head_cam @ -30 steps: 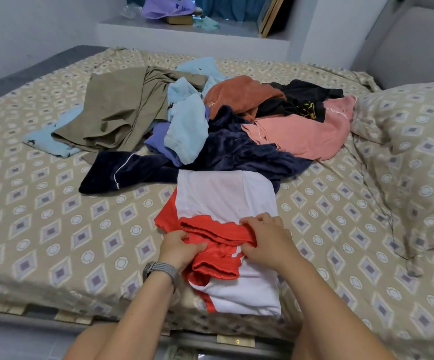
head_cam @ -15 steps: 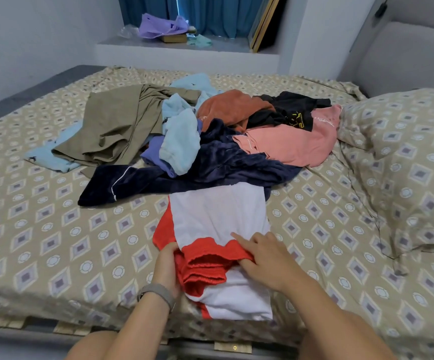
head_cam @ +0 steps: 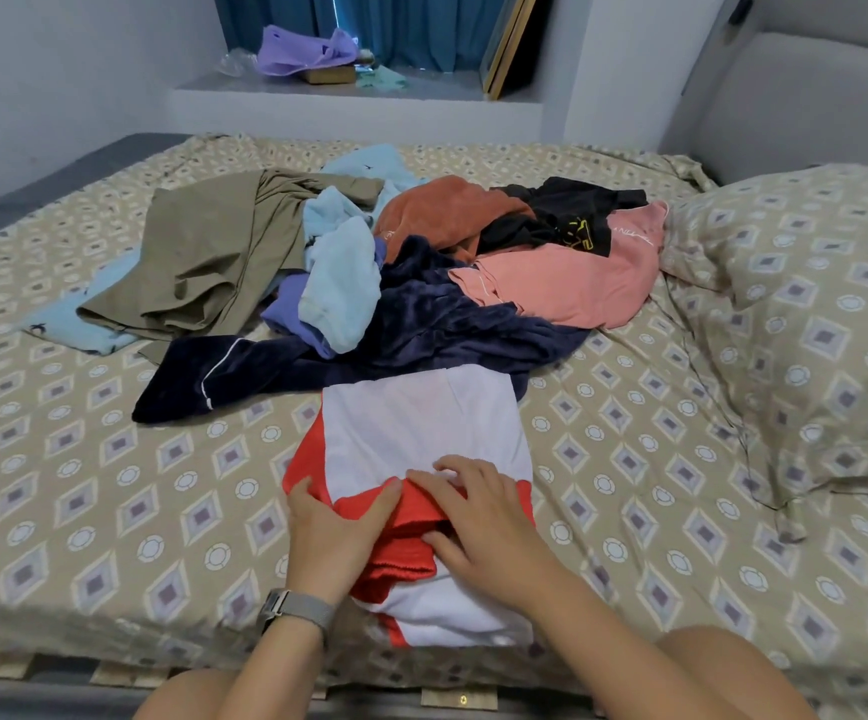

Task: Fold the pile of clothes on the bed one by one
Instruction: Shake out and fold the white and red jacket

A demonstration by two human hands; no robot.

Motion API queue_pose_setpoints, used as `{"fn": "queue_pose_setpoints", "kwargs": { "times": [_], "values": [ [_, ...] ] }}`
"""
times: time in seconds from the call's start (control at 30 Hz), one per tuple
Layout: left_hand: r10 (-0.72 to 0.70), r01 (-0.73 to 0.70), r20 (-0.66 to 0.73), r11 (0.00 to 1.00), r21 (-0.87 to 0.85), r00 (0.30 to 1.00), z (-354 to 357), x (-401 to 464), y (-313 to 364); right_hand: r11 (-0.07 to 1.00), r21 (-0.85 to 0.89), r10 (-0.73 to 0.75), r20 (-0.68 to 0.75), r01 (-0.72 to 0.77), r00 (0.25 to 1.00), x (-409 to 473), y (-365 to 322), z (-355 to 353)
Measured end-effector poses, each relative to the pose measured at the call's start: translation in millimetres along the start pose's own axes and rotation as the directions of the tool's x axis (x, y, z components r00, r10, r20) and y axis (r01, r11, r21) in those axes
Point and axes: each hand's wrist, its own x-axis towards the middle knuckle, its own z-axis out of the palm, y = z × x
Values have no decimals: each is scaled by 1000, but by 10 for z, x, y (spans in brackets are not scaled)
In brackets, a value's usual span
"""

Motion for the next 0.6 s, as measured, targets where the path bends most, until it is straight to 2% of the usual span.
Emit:
{"fn": "queue_pose_setpoints", "kwargs": {
  "times": [0.03, 0.1, 0.17, 0.23, 0.27, 0.33, 0.37, 0.43, 0.5, 0.57, 0.6],
  "values": [
    [-5, 5, 56, 1000, -11, 998, -18, 2, -38, 998, -40, -55, -3, 55, 998, 32, -1, -13],
    [-8, -6, 176, 997, 78, 984, -57, 24, -120, 991, -77, -107, -7, 106, 994, 105, -25, -6],
    [19, -37, 284, 998, 56, 959, -87, 15, -123, 997, -15, -80, -142, 78, 987, 195, -52, -15],
    [32, -24, 363, 999, -29, 931, -87, 29, -145, 977, 198, 132, -293, -75, 947, 271, -88, -60],
    [44, -30, 360, 999, -42, 932, -67, 43, -152, 926, 346, 274, -338, -152, 900, 310, -90, -90],
    [116, -117, 315, 993, -14, 942, 14, 75, -224, 795, 575, 464, -372, -192, 804, 364, -106, -181],
    [152, -157, 304, 988, -7, 940, 52, 61, -212, 772, 609, 478, -370, -180, 796, 378, -123, -221],
    [208, -205, 271, 978, -38, 940, 137, 75, -215, 823, 550, 365, -325, -140, 873, 361, -175, -266],
    [244, -242, 239, 970, -35, 940, 196, 104, -202, 903, 419, 199, -198, -101, 960, 301, -247, -241],
    [225, -228, 156, 974, -1, 962, 211, 132, -185, 964, 258, 88, -55, -71, 995, 240, -339, -171],
    [198, -199, 73, 980, 8, 977, 201, 147, -184, 980, 181, 81, -1, -80, 997, 224, -385, -120]
  ]
}}
